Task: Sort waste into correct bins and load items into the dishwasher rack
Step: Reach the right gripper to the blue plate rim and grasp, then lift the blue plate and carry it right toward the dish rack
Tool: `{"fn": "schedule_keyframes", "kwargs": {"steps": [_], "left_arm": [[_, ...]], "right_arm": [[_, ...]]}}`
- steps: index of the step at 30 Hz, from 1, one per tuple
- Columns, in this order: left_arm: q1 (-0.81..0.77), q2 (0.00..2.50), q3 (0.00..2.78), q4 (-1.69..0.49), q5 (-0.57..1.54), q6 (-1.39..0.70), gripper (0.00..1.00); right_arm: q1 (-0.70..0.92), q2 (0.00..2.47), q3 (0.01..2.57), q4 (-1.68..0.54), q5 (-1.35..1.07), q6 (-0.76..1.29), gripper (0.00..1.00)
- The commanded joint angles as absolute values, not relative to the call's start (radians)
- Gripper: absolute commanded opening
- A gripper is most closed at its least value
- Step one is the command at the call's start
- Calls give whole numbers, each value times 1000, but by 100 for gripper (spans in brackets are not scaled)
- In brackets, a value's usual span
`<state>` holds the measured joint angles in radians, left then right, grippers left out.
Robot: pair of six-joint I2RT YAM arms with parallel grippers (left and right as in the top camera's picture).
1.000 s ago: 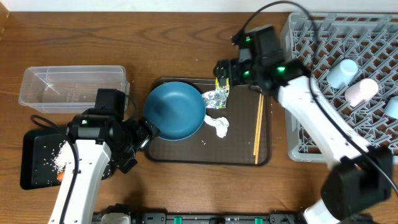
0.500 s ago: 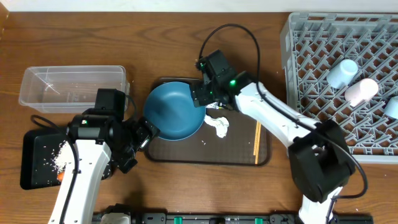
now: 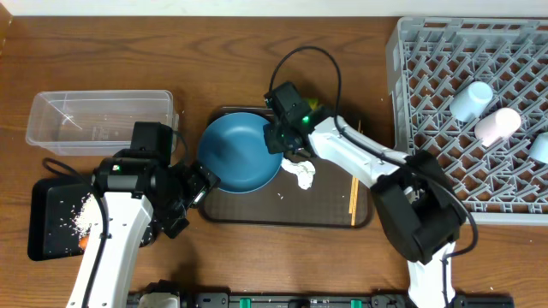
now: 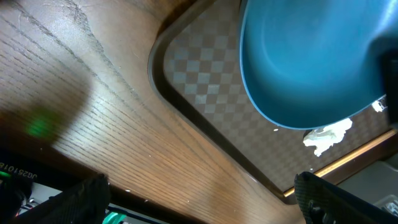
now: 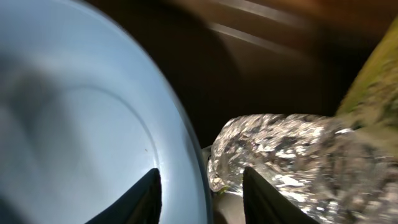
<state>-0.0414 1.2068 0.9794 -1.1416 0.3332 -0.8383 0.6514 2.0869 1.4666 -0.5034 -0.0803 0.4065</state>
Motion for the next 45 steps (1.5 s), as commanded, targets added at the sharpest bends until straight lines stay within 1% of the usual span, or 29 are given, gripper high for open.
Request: {"fn": "schedule_keyframes", "kwargs": {"steps": [1, 3, 7, 9, 15, 19, 23, 27, 33, 37, 39, 45], "left_arm": [[-44, 1209, 984, -1143, 319, -844, 98], [-44, 1209, 984, -1143, 319, -844, 98], [-44, 1209, 984, -1143, 319, -844, 98], [-44, 1209, 984, -1144, 319, -844, 98], [-44, 1209, 984, -1144, 319, -844, 98], [-44, 1209, 984, -1144, 319, -844, 98], [-44, 1209, 984, -1144, 319, -844, 98], [-44, 1209, 984, -1143, 319, -844, 98], [-44, 1209, 984, -1144, 319, -844, 98], [-44, 1209, 984, -1144, 319, -844, 98], [-44, 1209, 984, -1143, 319, -844, 98], [-44, 1209, 984, -1143, 319, -844, 98]], "right_arm": [[662, 2114, 1467, -496, -55, 438, 35], [662, 2114, 1467, -492, -46, 437, 28], [661, 2105, 1478, -490, -41, 436, 6], [659, 2092, 1488, -495, -41, 437, 2], [634, 2011, 1549, -562, -41, 437, 1], [587, 1934, 1581, -609, -41, 437, 1], [477, 1821, 1591, -624, -40, 429, 1], [343, 1716, 1591, -641, 33, 411, 1], [124, 1615, 1591, -638, 244, 329, 1], [-15, 1617, 1589, -583, 462, 253, 1], [-64, 1625, 1589, -540, 523, 208, 1], [-199, 1675, 1589, -312, 652, -69, 1]]}}
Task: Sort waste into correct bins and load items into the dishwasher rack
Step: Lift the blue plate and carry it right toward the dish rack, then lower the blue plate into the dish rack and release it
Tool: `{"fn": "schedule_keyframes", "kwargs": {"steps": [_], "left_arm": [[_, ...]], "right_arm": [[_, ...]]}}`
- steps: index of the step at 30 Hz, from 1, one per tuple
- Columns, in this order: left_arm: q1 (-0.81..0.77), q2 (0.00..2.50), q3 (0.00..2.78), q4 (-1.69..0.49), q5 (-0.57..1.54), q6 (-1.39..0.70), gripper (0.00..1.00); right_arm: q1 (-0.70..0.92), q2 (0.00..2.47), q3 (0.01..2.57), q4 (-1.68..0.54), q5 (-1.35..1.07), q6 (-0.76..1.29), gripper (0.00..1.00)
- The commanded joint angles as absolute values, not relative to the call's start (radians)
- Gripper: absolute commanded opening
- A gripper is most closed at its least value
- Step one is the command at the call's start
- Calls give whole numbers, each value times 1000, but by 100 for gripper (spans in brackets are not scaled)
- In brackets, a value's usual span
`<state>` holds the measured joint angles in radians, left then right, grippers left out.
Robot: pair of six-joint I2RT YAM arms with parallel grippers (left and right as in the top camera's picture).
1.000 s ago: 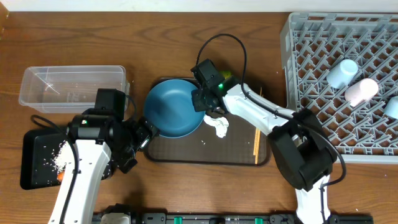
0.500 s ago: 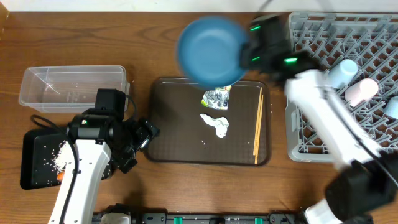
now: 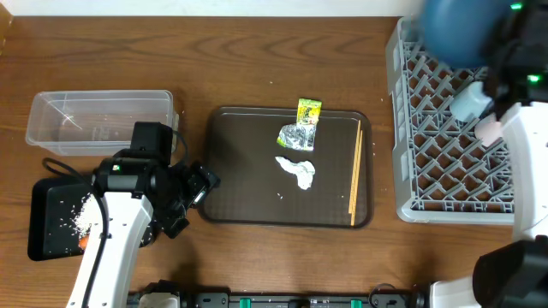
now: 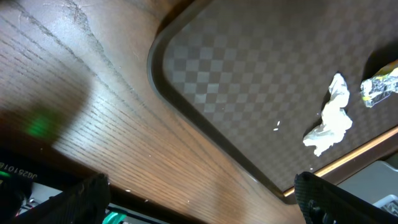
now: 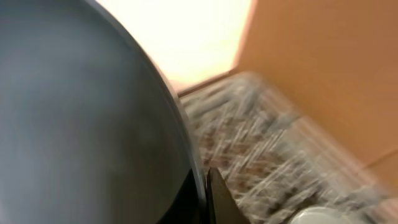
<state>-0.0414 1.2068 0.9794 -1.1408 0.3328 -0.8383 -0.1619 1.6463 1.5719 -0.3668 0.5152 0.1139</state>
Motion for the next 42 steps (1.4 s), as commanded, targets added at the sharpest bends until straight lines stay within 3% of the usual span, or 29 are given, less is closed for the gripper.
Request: {"fn": "schedule_keyframes", "kwargs": {"steps": [1, 14, 23, 30, 42], "left_arm": [[-44, 1209, 984, -1144, 319, -844, 98], [-44, 1209, 984, -1144, 319, -844, 98], [-44, 1209, 984, -1144, 319, -844, 98], [-44, 1209, 984, -1143, 319, -844, 97], [-44, 1209, 984, -1144, 319, -844, 98]], "right_arm": [[-213, 1685, 1589, -274, 683, -110, 1], [-326, 1954, 1589, 275, 951, -908, 1], [-359, 2020, 1589, 616, 949, -1261, 1], [-398, 2024, 1585, 485, 930, -1315, 1], [-477, 2030, 1574, 470, 922, -1244, 1]]}}
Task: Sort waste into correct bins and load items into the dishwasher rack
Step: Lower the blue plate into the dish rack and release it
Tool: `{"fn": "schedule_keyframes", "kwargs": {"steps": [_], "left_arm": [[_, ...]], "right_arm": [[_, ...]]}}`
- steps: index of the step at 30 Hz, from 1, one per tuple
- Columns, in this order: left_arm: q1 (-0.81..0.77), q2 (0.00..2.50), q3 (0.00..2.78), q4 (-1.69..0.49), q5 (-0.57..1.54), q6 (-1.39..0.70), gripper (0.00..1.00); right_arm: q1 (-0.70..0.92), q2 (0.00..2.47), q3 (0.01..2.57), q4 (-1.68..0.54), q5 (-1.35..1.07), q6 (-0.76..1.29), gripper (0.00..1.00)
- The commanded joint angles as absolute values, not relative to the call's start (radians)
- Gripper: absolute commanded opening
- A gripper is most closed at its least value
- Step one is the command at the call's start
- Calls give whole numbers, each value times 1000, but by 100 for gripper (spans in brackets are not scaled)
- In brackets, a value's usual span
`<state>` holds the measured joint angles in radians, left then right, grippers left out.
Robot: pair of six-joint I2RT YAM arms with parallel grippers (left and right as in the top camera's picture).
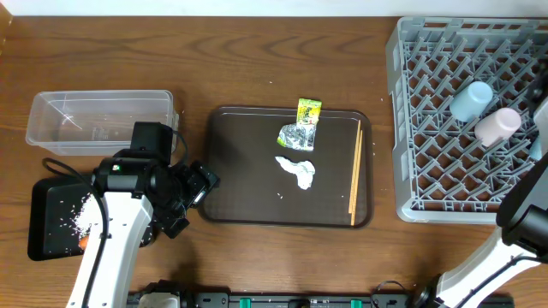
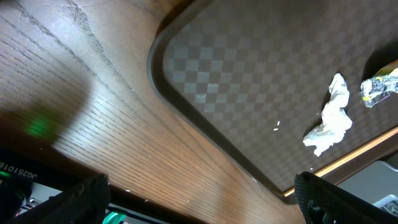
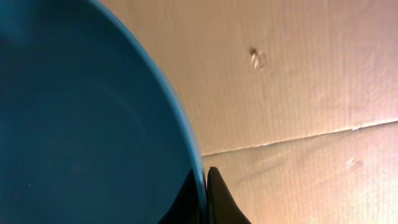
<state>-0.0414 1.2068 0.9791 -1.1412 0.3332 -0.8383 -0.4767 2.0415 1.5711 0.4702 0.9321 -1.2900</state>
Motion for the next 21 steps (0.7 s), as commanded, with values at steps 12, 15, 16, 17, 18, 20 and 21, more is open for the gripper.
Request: {"fn": "schedule_keyframes", "kwargs": {"steps": [12, 15, 16, 17, 18, 20, 21], "left_arm": [[-44, 1209, 984, -1144, 319, -844, 98], [-44, 1209, 984, -1143, 319, -844, 98], [-44, 1209, 984, -1143, 319, -844, 98], [-44, 1209, 984, -1143, 319, -844, 98], [-44, 1209, 984, -1143, 319, -844, 98], [-44, 1209, 984, -1143, 319, -844, 98], [-44, 1209, 984, -1143, 319, -844, 98]], "right_arm": [[-443, 2073, 1574, 362, 905, -1068, 11], [-422, 2073, 1575, 362, 909, -1002, 15], [-414, 2073, 1574, 362, 910, -994, 17], [-403, 2073, 1574, 362, 909, -986, 20], [-393, 2073, 1575, 362, 909, -982, 21], [-371, 2073, 1575, 363, 909, -980, 27], [-358, 2073, 1574, 362, 909, -980, 30]]}}
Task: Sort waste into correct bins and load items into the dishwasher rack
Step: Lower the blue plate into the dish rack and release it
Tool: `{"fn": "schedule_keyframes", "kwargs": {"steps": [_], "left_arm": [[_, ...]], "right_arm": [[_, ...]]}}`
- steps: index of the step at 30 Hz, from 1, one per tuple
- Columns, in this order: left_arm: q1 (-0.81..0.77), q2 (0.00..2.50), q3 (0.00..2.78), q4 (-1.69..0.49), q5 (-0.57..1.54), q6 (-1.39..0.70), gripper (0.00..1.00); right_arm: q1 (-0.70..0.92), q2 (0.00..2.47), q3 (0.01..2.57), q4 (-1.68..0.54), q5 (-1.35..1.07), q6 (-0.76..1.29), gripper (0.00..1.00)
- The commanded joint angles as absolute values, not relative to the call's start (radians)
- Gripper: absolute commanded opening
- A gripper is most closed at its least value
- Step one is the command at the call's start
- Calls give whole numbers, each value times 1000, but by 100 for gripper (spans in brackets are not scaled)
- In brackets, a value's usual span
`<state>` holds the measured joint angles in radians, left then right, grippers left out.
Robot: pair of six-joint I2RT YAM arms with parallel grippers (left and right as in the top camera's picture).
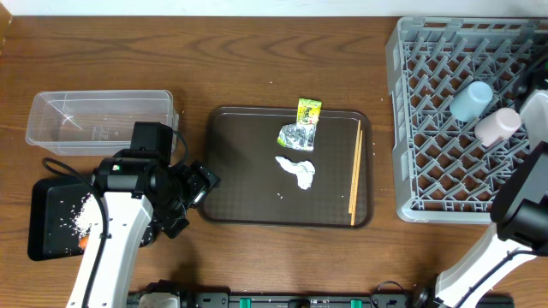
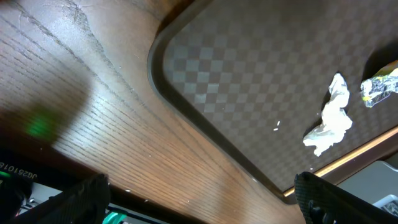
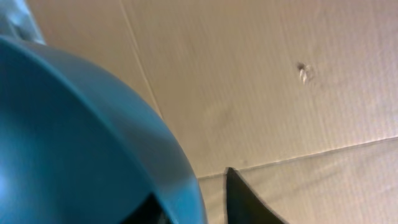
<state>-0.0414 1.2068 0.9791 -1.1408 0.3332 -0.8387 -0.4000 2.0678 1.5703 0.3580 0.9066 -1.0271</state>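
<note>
The blue bowl (image 3: 81, 137) fills the left of the right wrist view, and the overhead view does not show it. My right gripper (image 3: 199, 193) is open, with the bowl's rim between its parted jaws and a gap beside the right finger (image 3: 245, 202). Its arm leaves the overhead view at the right edge, by the grey rack (image 1: 445, 128). My left gripper (image 2: 199, 199) hangs open and empty over the table by the tray's left corner. On the dark tray (image 1: 240, 184) lie a green packet (image 1: 308, 109), crumpled foil (image 1: 296, 135), a white tissue (image 1: 297, 171) and chopsticks (image 1: 354, 175).
The rack holds a light blue cup (image 1: 472, 100) and a pink cup (image 1: 498, 126). A clear container (image 1: 98, 121) and a black bin (image 1: 60, 218) with food scraps stand at the left. Brown cardboard (image 3: 298, 93) lies behind the bowl in the right wrist view.
My right jaws, then pinched tight on the bowl's rim, now stand apart around it. The bowl sits lower and further left in the right wrist view. The left arm has not moved.
My right gripper first held the blue bowl over the tray's left side. Then the bowl was up over the rack's far corner. Later it was outside the overhead view at the right, still gripped, with cardboard behind. Now the jaws are parted.
</note>
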Motion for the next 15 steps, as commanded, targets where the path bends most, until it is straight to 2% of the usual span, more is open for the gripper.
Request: {"fn": "schedule_keyframes", "kwargs": {"steps": [1, 7, 8, 9, 11, 15], "left_arm": [[-44, 1209, 984, -1143, 319, -844, 98], [-44, 1209, 984, -1144, 319, -844, 98], [-44, 1209, 984, -1143, 319, -844, 98], [-44, 1209, 984, -1143, 319, -844, 98], [-44, 1209, 984, -1143, 319, -844, 98], [-44, 1209, 984, -1143, 319, -844, 98]], "right_arm": [[-344, 2073, 1574, 362, 911, -980, 32], [-263, 2073, 1574, 361, 932, -949, 43], [-247, 2073, 1574, 361, 936, -949, 46], [-228, 2073, 1575, 363, 939, -949, 56], [-205, 2073, 1577, 369, 945, -950, 68], [-147, 2073, 1598, 385, 1007, -913, 73]]}}
